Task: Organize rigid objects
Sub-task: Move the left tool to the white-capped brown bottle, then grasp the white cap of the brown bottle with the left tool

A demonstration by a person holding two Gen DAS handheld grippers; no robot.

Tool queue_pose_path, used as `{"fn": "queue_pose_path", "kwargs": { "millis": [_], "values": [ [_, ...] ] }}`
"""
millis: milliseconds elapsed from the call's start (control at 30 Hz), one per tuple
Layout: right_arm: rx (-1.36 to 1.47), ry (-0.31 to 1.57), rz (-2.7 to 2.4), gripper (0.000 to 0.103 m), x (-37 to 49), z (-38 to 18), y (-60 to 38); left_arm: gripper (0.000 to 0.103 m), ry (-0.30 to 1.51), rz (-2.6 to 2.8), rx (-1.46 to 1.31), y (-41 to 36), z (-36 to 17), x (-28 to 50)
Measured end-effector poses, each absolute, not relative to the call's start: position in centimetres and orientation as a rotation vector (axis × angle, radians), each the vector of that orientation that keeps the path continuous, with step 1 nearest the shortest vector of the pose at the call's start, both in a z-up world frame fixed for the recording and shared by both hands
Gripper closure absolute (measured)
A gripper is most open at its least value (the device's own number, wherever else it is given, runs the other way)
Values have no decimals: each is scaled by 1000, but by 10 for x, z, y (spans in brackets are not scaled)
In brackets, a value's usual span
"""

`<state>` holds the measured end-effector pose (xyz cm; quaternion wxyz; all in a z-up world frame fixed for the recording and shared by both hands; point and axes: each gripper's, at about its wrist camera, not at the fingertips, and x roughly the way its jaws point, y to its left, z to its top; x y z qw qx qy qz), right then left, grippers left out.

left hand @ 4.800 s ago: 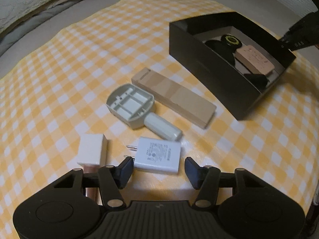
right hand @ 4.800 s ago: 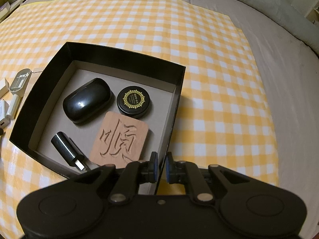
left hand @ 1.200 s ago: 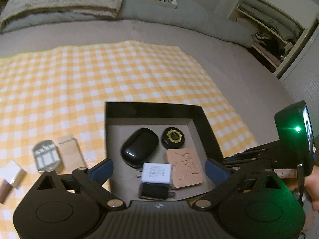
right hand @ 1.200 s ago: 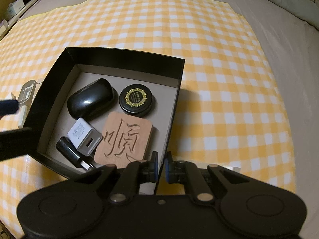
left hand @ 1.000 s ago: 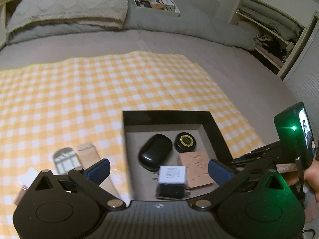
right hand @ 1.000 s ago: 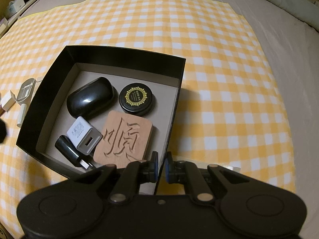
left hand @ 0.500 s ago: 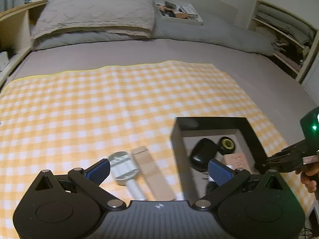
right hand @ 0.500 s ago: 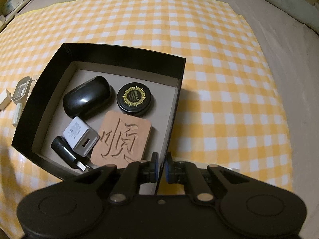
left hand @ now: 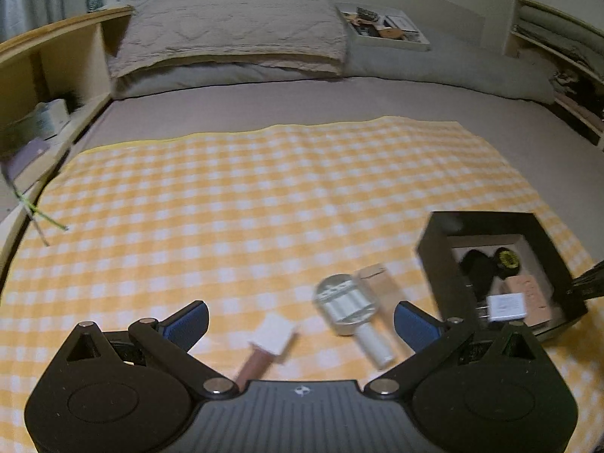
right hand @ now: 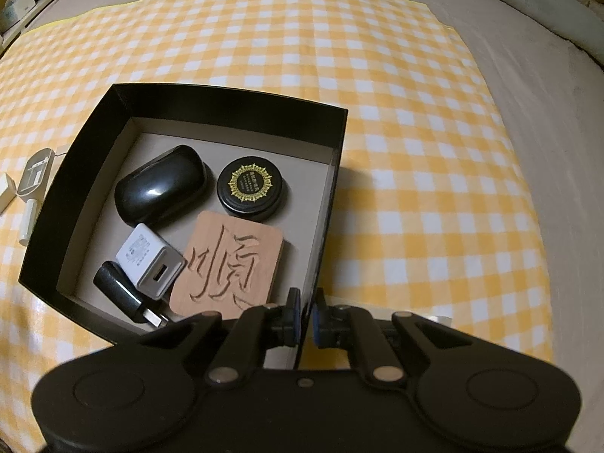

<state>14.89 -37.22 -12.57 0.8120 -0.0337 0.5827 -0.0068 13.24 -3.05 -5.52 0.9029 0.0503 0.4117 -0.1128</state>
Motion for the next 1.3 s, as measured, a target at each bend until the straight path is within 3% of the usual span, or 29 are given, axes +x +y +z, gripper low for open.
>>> {"fn": "queue_pose_path", "kwargs": {
  "millis": [800,900,1067,1167,1300],
  "values": [
    [-128,1243,-12,95,144,-125,-364,0,942,-324,179,46,-116,153],
    [-131,1242,-11,95,145,-125,-364,11,929,-358,230,43,-117,157],
    [-121,1246,-7,95,145,-125,-363,40,954,-442,289,37,-126,170],
    [-122,1251,-1,95,145,-126,-364,50,969,-486,317,29,-135,174],
    [-119,1254,3,95,146,-126,-365,51,982,-546,341,17,-145,175]
  ]
}}
